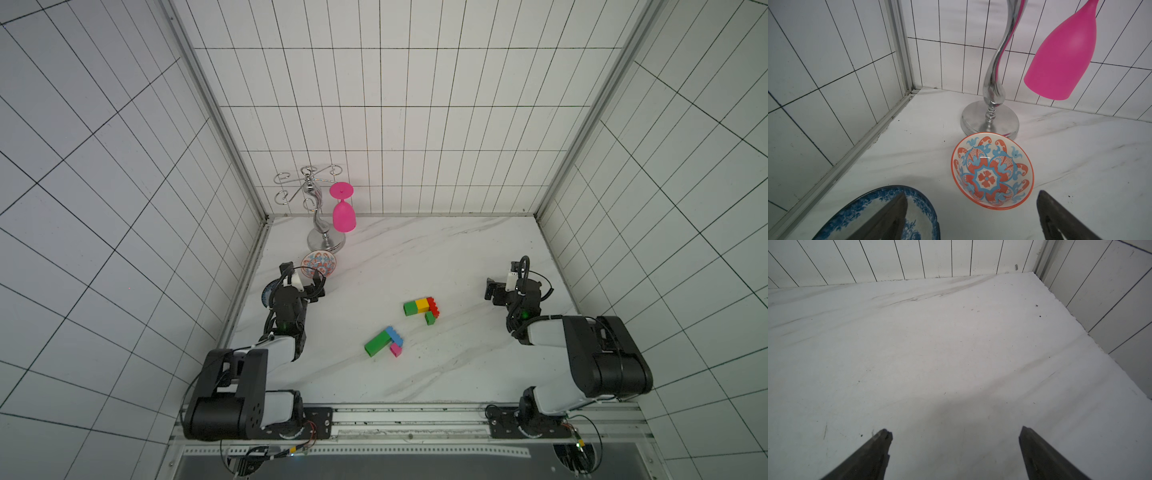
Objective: Assemble the letter r with lego
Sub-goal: Reset both arms
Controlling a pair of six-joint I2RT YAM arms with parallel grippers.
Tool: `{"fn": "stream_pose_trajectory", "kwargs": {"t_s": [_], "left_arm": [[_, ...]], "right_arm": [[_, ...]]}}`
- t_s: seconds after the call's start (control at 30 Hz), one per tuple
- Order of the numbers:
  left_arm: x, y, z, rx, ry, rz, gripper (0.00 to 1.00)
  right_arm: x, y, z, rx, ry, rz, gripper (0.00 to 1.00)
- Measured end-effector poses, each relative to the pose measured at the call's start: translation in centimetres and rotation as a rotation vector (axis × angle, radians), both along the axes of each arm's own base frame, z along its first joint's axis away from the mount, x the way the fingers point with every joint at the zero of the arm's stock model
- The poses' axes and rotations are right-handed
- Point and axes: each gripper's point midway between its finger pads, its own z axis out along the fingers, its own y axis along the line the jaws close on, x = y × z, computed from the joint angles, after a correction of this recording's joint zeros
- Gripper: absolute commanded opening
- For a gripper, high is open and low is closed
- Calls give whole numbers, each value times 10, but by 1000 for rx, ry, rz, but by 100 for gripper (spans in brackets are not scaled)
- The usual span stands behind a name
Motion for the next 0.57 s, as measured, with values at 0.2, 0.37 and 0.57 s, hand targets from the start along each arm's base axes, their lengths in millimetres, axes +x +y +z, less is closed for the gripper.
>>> {"fn": "stream_pose_trajectory", "kwargs": {"t_s": [0.2, 0.37, 0.57], "left_arm": [[9, -13, -27, 36, 11, -70, 97], [15, -33, -19, 76, -5, -137, 98], [18, -35, -15, 97, -10, -137, 97]], "right_arm": [[1, 1, 1, 6, -3, 9, 99], [1, 1, 1, 7, -2, 12, 99], [2, 2, 1, 8, 0, 15, 99]]}}
